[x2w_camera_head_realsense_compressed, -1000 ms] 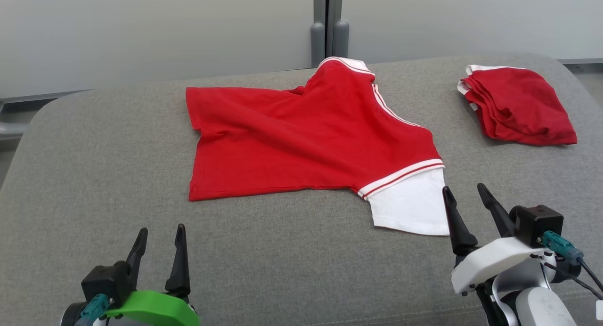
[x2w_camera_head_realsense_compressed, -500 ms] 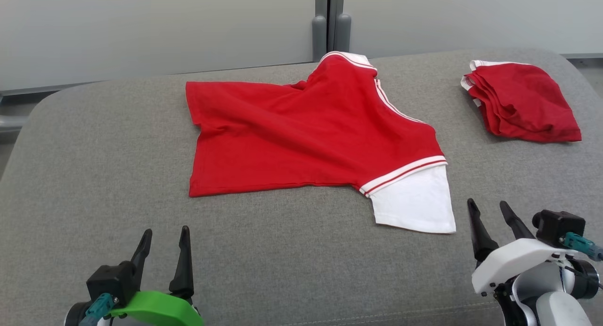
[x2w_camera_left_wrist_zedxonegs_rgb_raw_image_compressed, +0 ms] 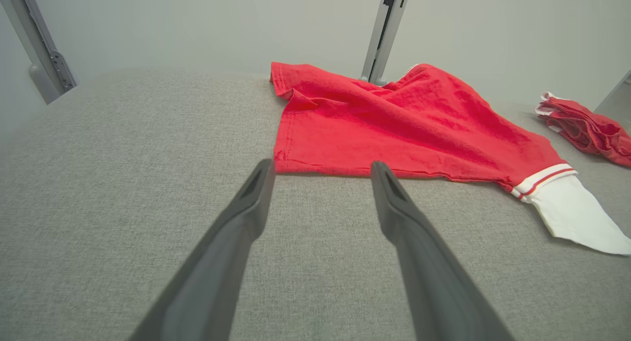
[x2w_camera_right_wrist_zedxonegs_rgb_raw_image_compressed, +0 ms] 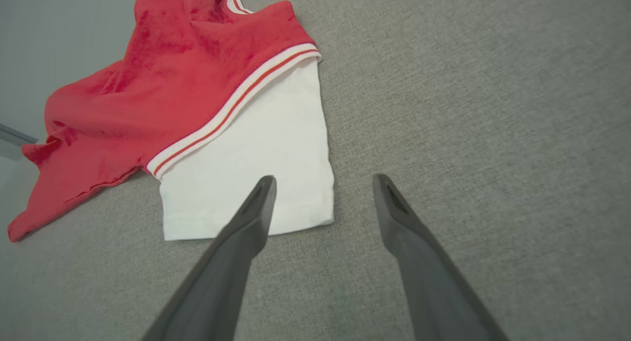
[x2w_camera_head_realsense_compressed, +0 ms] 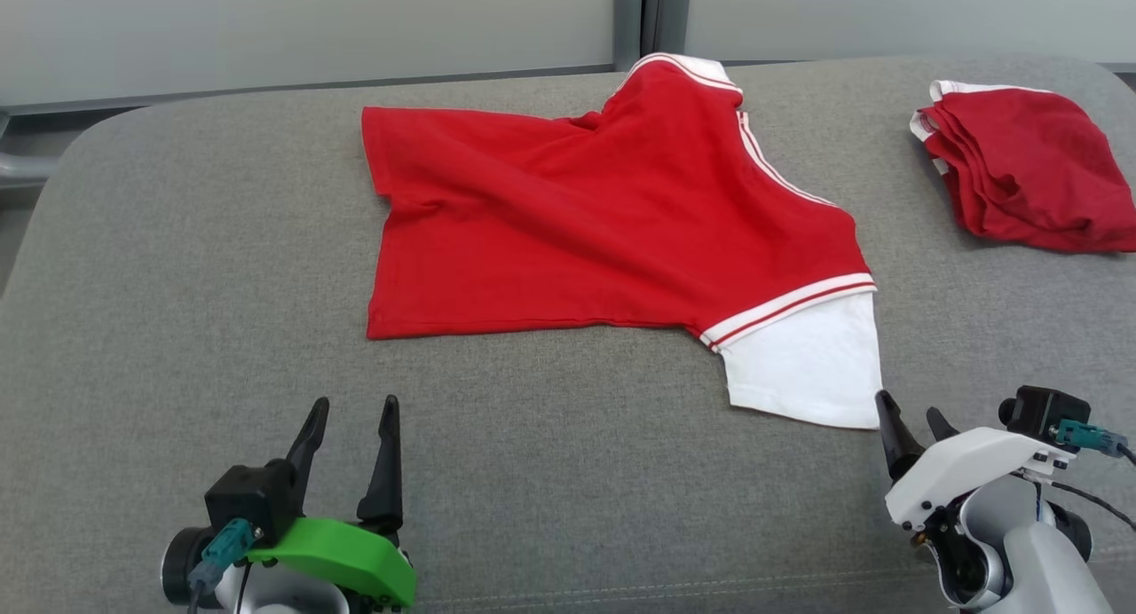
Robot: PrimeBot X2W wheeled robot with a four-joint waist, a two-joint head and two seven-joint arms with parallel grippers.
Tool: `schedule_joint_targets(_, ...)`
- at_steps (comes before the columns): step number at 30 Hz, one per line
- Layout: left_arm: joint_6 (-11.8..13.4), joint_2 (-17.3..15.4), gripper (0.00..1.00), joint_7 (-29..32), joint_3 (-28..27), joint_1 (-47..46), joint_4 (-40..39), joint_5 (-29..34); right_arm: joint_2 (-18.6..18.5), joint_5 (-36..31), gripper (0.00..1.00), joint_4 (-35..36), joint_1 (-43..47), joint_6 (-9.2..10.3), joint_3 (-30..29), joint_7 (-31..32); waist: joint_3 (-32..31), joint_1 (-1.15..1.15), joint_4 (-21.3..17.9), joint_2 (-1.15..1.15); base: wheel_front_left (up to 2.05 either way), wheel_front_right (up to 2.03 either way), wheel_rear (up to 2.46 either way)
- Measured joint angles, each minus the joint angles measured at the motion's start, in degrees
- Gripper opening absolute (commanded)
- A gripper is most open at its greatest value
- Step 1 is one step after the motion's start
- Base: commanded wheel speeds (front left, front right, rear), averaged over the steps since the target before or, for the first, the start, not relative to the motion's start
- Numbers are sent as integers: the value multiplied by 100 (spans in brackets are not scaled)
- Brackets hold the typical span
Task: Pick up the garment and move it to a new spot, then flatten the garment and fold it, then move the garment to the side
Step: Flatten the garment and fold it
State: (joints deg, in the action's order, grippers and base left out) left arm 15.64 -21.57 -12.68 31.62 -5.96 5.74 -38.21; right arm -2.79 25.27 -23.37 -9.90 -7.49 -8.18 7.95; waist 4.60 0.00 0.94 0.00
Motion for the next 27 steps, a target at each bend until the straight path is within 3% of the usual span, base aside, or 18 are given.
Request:
schedule_joint_targets(15,-103,123,100,-51,91,-303,197,54,-14,360,97,-1449,-823,-1,253,-361,412,0,230,0,0,0,0)
schedule_joint_targets(16,-108,124,100,-52,94,-307,203,55,-21,375,80,-1525,-871,-1,272,-390,431,0,244,0,0,0,0)
schedule_joint_targets(17,-109,125,100,-53,97,-315,211,55,-29,390,55,-1590,-924,-1,293,-413,447,0,257,0,0,0,0)
schedule_joint_targets(18,-111,129,100,-58,94,-331,214,56,-33,391,40,-1651,-968,0,320,-447,463,0,270,0,0,0,0)
schedule_joint_targets(20,-125,134,100,-60,94,-357,226,60,-66,399,24,-1773,-1051,3,358,-456,488,0,295,0,0,0,0)
schedule_joint_targets(22,-129,138,100,-75,88,-362,242,60,-89,405,0,-1855,-1101,3,410,-504,507,0,314,0,0,0,0)
schedule_joint_targets(27,-145,145,100,-93,65,-380,290,52,-45,411,0,-1924,-1180,2,559,-678,517,0,299,0,0,0,0)
